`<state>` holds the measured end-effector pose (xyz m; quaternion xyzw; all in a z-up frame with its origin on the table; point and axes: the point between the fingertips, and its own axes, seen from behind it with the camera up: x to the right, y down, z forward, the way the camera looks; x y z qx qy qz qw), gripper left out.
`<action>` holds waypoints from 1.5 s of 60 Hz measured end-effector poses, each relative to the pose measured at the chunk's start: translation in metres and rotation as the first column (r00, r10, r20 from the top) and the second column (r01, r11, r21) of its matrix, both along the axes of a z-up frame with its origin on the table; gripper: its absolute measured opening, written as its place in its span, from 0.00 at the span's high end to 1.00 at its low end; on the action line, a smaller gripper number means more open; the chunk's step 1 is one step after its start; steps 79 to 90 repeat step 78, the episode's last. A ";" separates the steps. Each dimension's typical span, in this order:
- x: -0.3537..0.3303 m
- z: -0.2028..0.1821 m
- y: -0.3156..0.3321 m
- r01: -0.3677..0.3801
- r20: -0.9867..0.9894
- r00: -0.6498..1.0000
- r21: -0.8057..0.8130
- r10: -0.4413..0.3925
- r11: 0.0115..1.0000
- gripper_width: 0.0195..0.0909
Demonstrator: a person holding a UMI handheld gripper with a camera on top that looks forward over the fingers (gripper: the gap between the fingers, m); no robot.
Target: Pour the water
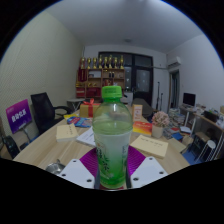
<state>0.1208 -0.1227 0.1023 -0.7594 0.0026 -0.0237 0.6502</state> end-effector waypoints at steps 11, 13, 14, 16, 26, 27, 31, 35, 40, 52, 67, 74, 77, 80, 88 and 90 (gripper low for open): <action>-0.011 -0.059 -0.019 -0.042 0.000 0.999 -0.026 0.042 0.999 0.77; -0.007 -0.068 -0.032 -0.038 0.009 0.999 -0.028 0.038 0.999 0.73; -0.004 -0.061 -0.036 -0.037 0.007 0.999 0.012 0.037 0.999 0.75; -0.002 -0.066 -0.024 -0.031 0.016 0.999 0.013 0.031 0.999 0.75; 0.002 -0.067 -0.032 -0.033 -0.003 0.999 0.020 0.033 0.999 0.72; 0.002 -0.067 -0.033 -0.033 -0.001 0.999 0.017 0.033 0.999 0.69; 0.003 -0.068 -0.039 -0.040 -0.002 0.999 -0.012 0.040 0.999 0.56; 0.005 -0.075 -0.054 -0.052 -0.033 0.998 -0.073 0.050 0.996 0.37; 0.001 -0.062 -0.070 -0.083 -0.098 0.992 -0.090 0.074 0.992 0.09; 0.003 -0.011 -0.172 -0.112 -0.139 0.986 -0.133 0.093 0.985 0.10; 0.010 0.104 -0.313 -0.078 -0.142 0.988 -0.108 0.062 0.991 0.10; 0.003 0.141 -0.372 -0.088 -0.173 0.982 -0.093 0.071 0.992 0.11; -0.004 0.154 -0.393 -0.105 -0.181 0.979 -0.077 0.090 0.991 0.11; -0.008 0.161 -0.404 -0.113 -0.181 0.979 -0.072 0.098 0.991 0.11; -0.008 0.161 -0.404 -0.113 -0.181 0.979 -0.072 0.098 0.991 0.11; -0.008 0.161 -0.404 -0.113 -0.181 0.979 -0.072 0.098 0.991 0.11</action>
